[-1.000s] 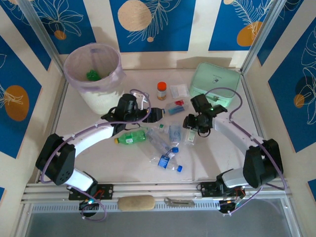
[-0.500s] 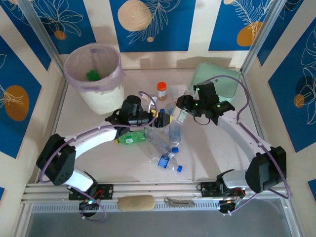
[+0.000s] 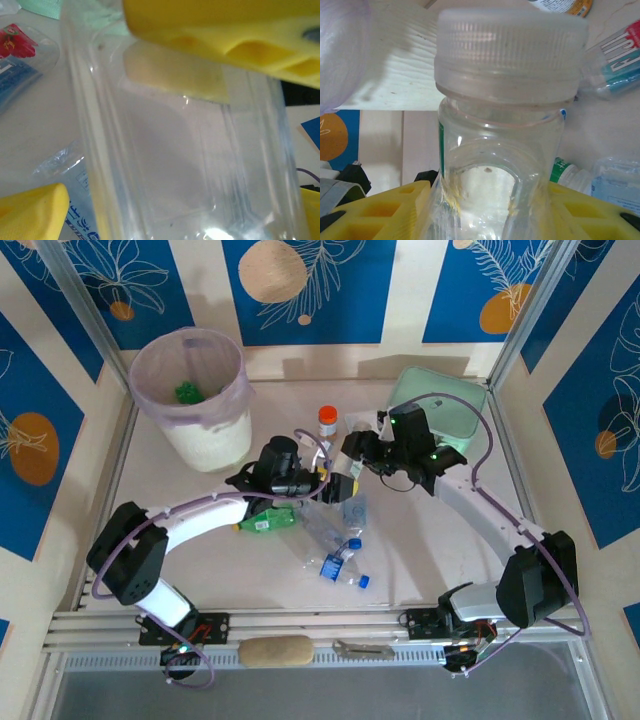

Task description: Put the plastic bottles in the bin

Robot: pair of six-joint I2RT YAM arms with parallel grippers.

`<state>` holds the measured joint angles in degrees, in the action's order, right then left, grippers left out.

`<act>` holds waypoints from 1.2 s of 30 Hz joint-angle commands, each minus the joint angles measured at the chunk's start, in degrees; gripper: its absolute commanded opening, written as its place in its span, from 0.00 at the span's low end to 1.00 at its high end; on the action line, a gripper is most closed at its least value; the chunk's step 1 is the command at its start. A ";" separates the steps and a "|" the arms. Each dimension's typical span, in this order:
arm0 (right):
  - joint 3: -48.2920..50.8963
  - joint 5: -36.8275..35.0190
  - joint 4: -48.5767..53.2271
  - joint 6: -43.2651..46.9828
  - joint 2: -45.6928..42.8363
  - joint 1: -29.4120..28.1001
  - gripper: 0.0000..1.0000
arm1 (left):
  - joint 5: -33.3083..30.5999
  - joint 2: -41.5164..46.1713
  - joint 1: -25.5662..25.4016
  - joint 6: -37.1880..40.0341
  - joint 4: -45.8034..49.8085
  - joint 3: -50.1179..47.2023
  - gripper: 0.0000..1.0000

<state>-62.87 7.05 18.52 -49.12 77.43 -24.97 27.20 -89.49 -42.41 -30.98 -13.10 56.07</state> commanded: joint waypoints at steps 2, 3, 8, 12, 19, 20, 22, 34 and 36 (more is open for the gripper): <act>0.63 2.68 -1.73 -0.96 0.54 -0.93 0.50 | -1.31 -1.12 -0.46 0.97 -1.66 1.85 0.94; 0.64 2.79 -1.82 -0.91 0.63 -1.03 0.50 | -1.62 -1.27 -0.40 0.85 -1.58 1.83 0.93; 0.82 2.89 -1.65 -0.78 0.62 -1.40 0.50 | -2.23 -1.44 -0.35 0.31 -2.14 1.41 0.78; 1.08 2.71 -1.65 -0.71 0.62 -1.40 0.50 | -2.65 -0.96 -0.33 0.32 -2.37 1.14 0.64; 1.51 2.51 -1.82 -1.15 0.25 -1.39 0.55 | -4.42 -0.23 -0.32 0.23 -2.08 0.09 0.50; 1.61 2.36 -1.91 -1.27 0.18 -1.37 0.58 | -4.90 -0.15 -0.30 0.16 -1.85 -0.08 0.50; 1.70 2.60 -1.91 -1.50 0.07 -1.09 0.65 | -6.13 -0.16 -0.38 0.05 -0.83 -0.22 0.49; 6.97 3.73 -3.06 -4.79 -5.93 6.42 0.82 | -13.73 3.02 1.32 0.66 4.74 -2.71 0.43; 8.25 3.17 -2.96 -5.21 -7.21 7.61 0.83 | -14.10 3.90 1.99 2.36 6.61 -1.67 0.43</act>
<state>-56.14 10.09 15.84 -53.17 72.55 -18.50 15.11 -88.99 -41.54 -30.94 -8.12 53.39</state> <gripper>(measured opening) 0.829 0.600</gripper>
